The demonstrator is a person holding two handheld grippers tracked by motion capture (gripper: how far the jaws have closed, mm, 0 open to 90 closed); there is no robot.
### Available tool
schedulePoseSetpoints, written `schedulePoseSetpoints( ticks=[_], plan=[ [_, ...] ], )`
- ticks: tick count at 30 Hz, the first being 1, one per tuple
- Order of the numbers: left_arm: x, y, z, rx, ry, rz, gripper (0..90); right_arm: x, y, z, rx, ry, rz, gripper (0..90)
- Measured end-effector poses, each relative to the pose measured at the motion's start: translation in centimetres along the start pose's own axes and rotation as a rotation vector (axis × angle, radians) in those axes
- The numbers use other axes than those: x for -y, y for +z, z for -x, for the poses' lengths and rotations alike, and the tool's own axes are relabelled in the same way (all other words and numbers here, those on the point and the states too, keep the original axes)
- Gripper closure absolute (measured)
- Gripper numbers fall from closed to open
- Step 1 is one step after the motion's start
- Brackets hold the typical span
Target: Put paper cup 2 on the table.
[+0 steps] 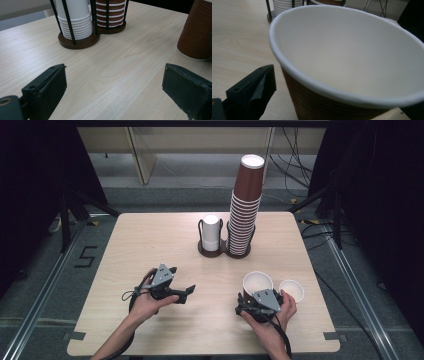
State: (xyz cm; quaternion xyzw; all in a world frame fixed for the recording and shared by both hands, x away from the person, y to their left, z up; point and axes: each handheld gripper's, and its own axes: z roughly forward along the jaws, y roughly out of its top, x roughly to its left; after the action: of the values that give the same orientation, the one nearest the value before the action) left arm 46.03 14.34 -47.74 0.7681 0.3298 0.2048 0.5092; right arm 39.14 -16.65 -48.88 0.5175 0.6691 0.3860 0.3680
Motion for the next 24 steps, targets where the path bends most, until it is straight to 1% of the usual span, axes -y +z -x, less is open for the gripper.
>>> schedulePoseSetpoints(
  ticks=[1, 2, 3, 4, 5, 6, 8, 9, 11, 12, 13, 14, 15, 16, 17, 18, 19, 20, 21, 22, 23, 24],
  plan=[
    [0.0, 0.1, 0.0, 0.005, -0.004, 0.009, 5.2, 0.1, -0.2, -0.1, -0.001, 0.004, -0.005, 0.8],
    [0.0, 0.1, 0.0, 0.006, -0.003, 0.006, 5.3, 0.1, -0.3, -0.1, 0.007, 0.007, -0.004, 1.0],
    [0.0, 0.1, -0.1, 0.005, 0.0, 0.004, 5.3, 0.2, -0.4, -0.1, -0.006, -0.001, -0.005, 1.3],
    [0.0, 0.1, -0.1, 0.006, 0.002, 0.002, 5.2, 0.2, -0.5, -0.2, 0.001, -0.002, -0.001, 1.4],
    [0.0, 0.0, 0.0, 0.001, 0.004, -0.003, 5.3, 0.2, -0.6, -0.2, -0.002, 0.007, -0.004, 1.4],
    [0.0, 0.0, 0.0, -0.001, 0.006, -0.006, 5.3, 0.3, -0.7, -0.1, -0.001, -0.002, -0.005, 1.4],
    [0.1, 0.1, 0.0, 0.006, 0.008, 0.001, 5.3, 0.4, -0.8, -0.2, 0.002, 0.014, -0.008, 1.7],
    [0.0, 0.1, 0.0, 0.005, 0.006, 0.002, 5.3, 0.4, -0.9, -0.1, 0.003, -0.005, -0.014, 1.7],
    [0.0, 0.0, -0.1, 0.004, 0.005, 0.003, 5.3, 0.6, -1.1, -0.1, 0.004, -0.007, -0.016, 2.1],
    [0.0, -0.1, 0.0, -0.002, 0.007, -0.005, 5.2, 0.6, -1.3, -0.2, 0.006, -0.002, -0.025, 2.5],
    [0.0, 0.0, -0.1, 0.001, 0.005, 0.0, 5.2, 0.7, -1.4, -0.2, -0.003, -0.005, -0.02, 2.6],
    [0.0, 0.0, -0.1, 0.004, 0.005, 0.002, 5.3, 0.8, -1.5, -0.2, 0.002, -0.011, -0.027, 2.7],
    [0.1, 0.0, -0.1, 0.003, 0.005, 0.002, 5.3, 0.9, -1.7, -0.2, 0.0, 0.004, -0.029, 3.0],
    [0.1, 0.0, -0.1, 0.003, 0.006, 0.001, 5.3, 0.9, -1.7, -0.1, 0.001, -0.009, -0.021, 3.1],
    [0.1, 0.0, 0.0, -0.001, 0.006, -0.004, 5.3, 1.0, -1.8, -0.1, -0.004, -0.003, -0.026, 3.3],
    [0.1, 0.0, 0.0, -0.002, 0.007, -0.007, 5.2, 1.0, -1.8, 0.0, -0.006, -0.021, -0.021, 3.6],
    [0.1, 0.1, 0.0, 0.004, 0.006, 0.0, 5.3, 1.1, -2.0, 0.0, -0.001, -0.007, -0.023, 3.9],
    [0.1, 0.1, 0.0, 0.005, 0.006, 0.001, 5.3, 1.2, -2.1, 0.1, 0.001, -0.012, -0.026, 4.4],
    [0.1, 0.1, 0.0, 0.004, 0.006, 0.001, 5.2, 1.2, -2.2, 0.2, -0.01, -0.016, -0.027, 4.8],
    [0.1, 0.0, 0.0, -0.001, 0.007, -0.004, 5.2, 1.2, -2.4, 0.1, -0.011, 0.002, -0.042, 5.1],
    [0.1, 0.0, 0.0, -0.002, 0.006, -0.006, 5.2, 1.3, -2.5, 0.2, -0.007, -0.005, -0.033, 6.0],
    [0.1, 0.0, 0.0, -0.003, 0.007, -0.005, 5.3, 1.3, -2.6, 0.3, -0.014, 0.002, -0.037, 6.8]
  ],
)
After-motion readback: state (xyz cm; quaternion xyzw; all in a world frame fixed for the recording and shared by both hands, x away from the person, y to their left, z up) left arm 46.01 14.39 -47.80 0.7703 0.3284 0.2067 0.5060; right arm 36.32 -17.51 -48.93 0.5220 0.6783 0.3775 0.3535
